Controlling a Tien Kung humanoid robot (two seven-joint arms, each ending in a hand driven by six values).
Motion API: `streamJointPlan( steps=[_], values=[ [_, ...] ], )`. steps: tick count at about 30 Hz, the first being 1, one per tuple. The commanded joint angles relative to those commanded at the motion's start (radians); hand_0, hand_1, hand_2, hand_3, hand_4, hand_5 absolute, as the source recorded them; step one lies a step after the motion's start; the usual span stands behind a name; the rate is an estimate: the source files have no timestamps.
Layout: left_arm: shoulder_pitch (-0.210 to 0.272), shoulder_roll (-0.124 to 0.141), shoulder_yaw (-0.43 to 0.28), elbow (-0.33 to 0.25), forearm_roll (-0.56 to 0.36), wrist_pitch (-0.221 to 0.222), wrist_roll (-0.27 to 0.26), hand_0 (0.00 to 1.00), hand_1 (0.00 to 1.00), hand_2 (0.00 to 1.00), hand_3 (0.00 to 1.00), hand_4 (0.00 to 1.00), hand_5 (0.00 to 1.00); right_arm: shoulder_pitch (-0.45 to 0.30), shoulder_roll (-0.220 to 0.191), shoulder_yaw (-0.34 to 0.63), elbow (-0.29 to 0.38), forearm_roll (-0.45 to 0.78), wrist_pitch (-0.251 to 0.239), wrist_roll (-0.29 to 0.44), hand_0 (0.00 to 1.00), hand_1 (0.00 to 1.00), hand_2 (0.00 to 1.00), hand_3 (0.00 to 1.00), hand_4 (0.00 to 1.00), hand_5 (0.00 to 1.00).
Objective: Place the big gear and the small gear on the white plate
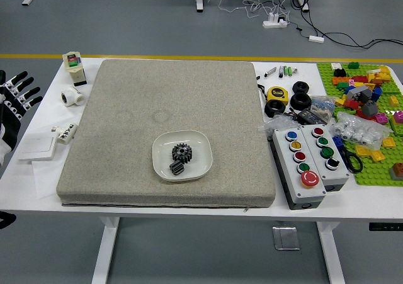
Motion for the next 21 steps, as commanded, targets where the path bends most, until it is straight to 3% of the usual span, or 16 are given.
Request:
streamJointPlan(
  steps=[21],
  values=[
    [-0.002, 0.004, 0.021, -0.004, -0.007, -0.004, 0.006, 0.79, 0.86, 0.923, 0.882, 0.998, 0.998, -0.003, 0.0, -0.001, 0.001, -0.002, -0.001, -0.001, 0.754, 0.796, 0.823, 0.743, 0.918, 0.784]
  ],
)
